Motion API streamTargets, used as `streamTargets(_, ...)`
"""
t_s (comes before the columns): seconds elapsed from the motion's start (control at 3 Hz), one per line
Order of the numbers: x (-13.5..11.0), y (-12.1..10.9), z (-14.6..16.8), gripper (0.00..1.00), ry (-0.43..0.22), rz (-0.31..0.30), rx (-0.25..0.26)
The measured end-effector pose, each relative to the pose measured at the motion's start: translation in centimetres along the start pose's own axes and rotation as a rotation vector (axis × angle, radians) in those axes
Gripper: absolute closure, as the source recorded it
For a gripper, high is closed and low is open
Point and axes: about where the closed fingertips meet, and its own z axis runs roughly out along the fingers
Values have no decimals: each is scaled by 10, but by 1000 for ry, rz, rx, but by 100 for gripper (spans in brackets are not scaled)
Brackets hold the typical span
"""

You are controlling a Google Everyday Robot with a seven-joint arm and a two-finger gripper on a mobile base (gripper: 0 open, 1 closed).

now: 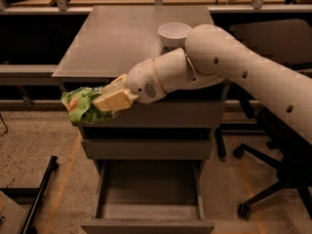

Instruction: Place green rice chip bag into bottom drawer

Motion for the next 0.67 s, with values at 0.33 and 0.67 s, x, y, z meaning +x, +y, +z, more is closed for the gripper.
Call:
streamTargets(0.33,45,7,13,100,8,97,-28)
streamTargets(0.67,102,-5,16,100,6,192,-31)
